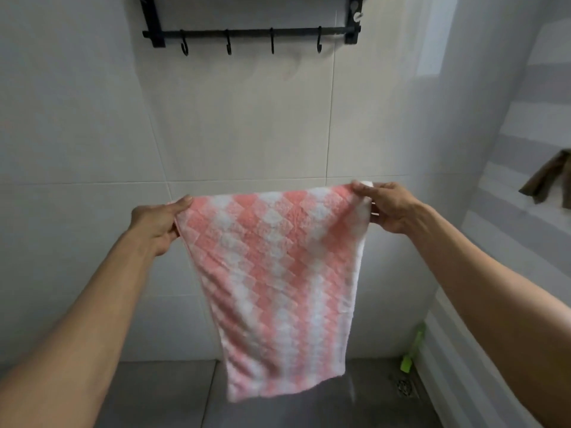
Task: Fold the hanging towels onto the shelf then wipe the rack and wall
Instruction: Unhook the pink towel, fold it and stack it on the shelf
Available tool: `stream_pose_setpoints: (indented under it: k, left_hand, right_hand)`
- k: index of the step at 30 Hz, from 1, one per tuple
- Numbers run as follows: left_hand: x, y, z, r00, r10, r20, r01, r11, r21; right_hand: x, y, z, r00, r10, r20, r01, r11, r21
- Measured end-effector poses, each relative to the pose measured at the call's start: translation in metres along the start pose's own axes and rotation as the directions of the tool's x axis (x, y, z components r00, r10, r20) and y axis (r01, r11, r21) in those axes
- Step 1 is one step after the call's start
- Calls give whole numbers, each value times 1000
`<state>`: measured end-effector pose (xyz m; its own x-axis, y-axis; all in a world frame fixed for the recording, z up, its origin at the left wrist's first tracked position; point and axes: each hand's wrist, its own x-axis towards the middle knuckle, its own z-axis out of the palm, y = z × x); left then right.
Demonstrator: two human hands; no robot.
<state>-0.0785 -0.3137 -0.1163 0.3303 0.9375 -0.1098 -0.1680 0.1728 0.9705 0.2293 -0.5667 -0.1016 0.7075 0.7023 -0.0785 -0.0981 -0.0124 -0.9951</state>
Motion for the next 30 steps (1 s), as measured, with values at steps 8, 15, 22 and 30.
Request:
stream_pose_setpoints:
  k: [8,15,22,30]
  left_hand:
    - [1,2,3,995,63,77,-67,997,50]
    - [-4,-4,4,994,28,-107,-31,999,-27]
    - [-9,2,11,990,98,-99,-95,995,37]
    - [-6,3,6,985,144,-95,-133,985,112]
  right_hand:
    - [6,-14,-6,1000,6,10,-4,984,-178]
    - [12,-4,0,988,-27,-155,-3,982,-187]
    - [11,-10,-1,983,-67,-168,45,990,-130]
    - [12,-13,-5,997,-66,-45,53,969,-242]
